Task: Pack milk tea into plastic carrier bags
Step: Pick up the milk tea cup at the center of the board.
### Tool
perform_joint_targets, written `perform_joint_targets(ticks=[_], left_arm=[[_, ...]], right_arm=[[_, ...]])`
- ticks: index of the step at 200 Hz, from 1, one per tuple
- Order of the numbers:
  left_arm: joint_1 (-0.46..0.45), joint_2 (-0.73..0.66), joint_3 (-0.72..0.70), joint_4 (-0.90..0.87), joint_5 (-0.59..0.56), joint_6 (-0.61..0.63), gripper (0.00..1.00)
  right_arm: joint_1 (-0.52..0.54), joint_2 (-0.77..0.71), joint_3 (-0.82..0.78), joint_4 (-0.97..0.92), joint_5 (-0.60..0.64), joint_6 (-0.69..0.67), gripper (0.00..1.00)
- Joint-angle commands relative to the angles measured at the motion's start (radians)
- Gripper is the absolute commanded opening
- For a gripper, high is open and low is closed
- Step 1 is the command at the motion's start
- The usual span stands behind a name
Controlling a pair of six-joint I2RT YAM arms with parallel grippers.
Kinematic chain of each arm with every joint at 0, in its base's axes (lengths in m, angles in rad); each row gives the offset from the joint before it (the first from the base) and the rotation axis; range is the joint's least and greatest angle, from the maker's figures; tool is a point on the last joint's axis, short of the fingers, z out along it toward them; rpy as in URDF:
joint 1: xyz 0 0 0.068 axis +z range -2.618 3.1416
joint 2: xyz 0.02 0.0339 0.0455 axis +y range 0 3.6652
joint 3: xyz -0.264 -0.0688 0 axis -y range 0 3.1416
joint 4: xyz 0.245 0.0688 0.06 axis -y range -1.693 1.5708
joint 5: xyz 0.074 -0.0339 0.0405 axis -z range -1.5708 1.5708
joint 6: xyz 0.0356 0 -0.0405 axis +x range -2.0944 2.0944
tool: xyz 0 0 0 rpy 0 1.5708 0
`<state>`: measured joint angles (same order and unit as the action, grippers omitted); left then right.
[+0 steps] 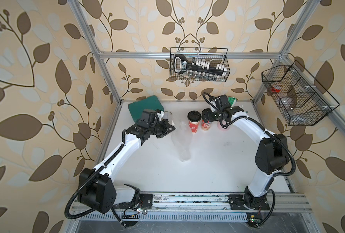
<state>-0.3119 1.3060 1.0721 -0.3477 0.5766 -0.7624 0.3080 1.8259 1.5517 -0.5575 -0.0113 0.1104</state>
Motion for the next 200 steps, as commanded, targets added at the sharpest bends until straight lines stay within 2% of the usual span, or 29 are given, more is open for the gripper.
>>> perform_joint_targets(ticks=[1, 47, 91, 124, 157, 200], left_arm=[[0.014, 0.002, 0.031, 0.015, 0.020, 0.003, 0.00], [0.014, 0.006, 0.038, 0.004, 0.023, 0.008, 0.00], [0.016, 0.015, 0.054, -0.002, 0.032, 0.008, 0.00], [0.016, 0.021, 0.070, -0.011, 0.037, 0.011, 0.00], [0.016, 0.024, 0.069, -0.009, 0.037, 0.009, 0.00], [0.017, 0.008, 0.051, 0.013, 0.034, 0.002, 0.00]], right_arm=[[0.007, 0.035, 0.038, -0.013, -0.001, -0.009, 0.99], [0.007, 0.072, 0.068, -0.008, 0.005, 0.003, 0.99], [0.007, 0.068, 0.071, -0.004, 0.008, 0.010, 0.89], [0.007, 0.032, 0.062, -0.012, 0.033, 0.011, 0.89], [0.007, -0.067, 0.065, -0.077, 0.063, 0.025, 0.87], [0.046, -0.291, 0.049, -0.114, 0.044, 0.068, 0.83]])
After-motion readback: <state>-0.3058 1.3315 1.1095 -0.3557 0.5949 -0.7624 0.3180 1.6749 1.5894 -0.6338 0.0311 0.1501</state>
